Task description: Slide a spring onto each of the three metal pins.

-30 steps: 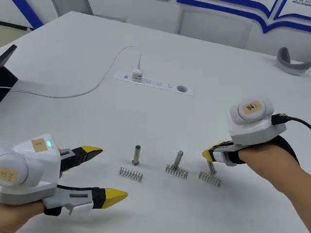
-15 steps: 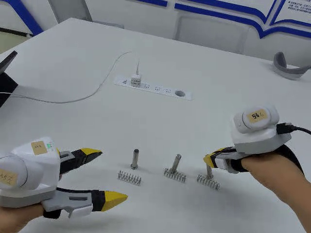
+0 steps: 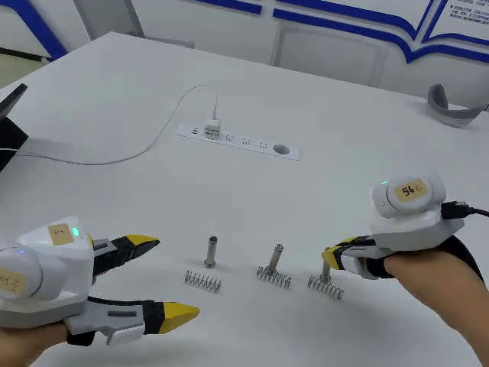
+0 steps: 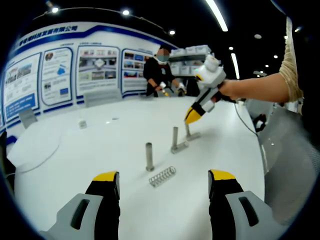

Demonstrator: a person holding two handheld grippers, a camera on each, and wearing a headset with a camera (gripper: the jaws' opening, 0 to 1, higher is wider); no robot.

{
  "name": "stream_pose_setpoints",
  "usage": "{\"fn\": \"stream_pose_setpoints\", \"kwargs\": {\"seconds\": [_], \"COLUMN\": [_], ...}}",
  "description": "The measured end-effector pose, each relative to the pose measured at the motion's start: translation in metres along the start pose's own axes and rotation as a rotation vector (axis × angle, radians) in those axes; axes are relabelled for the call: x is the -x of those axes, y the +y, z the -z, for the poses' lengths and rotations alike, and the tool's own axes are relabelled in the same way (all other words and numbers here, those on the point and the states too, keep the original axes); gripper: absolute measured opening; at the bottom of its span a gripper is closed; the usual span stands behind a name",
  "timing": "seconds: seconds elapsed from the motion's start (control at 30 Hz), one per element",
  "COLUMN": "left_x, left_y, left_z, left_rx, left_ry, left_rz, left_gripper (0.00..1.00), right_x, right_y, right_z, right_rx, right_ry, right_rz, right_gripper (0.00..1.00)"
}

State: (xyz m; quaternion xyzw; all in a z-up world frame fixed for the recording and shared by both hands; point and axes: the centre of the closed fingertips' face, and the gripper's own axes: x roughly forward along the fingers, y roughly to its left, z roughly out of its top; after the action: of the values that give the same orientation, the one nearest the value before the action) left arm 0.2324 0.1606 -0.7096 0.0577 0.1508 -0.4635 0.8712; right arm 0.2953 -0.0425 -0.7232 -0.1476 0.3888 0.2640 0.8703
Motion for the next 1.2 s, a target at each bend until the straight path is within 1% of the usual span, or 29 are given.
{"fn": "stream_pose_setpoints", "kwargs": {"seconds": [0.17, 0.47, 0.93, 1.2], "left_x": [0.0, -0.002, -0.003, -0.003], "left_y": [0.0, -0.002, -0.003, -0.003], "left_z": [-0.002, -0.001, 0.0, -0.001], "left_rx": [-0.002, -0.004, -0.006, -0.007], "left_ry": [-0.003, -0.001, 0.0, -0.001], "left_rz": [0.0, 0.004, 0.009, 0.011], "left_gripper": [0.73, 0.73, 0.73, 0.73], "right_x": [0.004, 0.009, 0.011, 0.017], "right_y": [0.0, -0.001, -0.001, -0.003], "right_z": [0.003, 0.008, 0.008, 0.009], "right_rx": [-0.003, 0.002, 0.017, 0.024], "right_ry": [-0.002, 0.003, -0.001, -0.012], "right_rz": [-0.001, 0.0, 0.0, 0.005], "right_gripper": [0.09, 0.09, 0.09, 0.11]}}
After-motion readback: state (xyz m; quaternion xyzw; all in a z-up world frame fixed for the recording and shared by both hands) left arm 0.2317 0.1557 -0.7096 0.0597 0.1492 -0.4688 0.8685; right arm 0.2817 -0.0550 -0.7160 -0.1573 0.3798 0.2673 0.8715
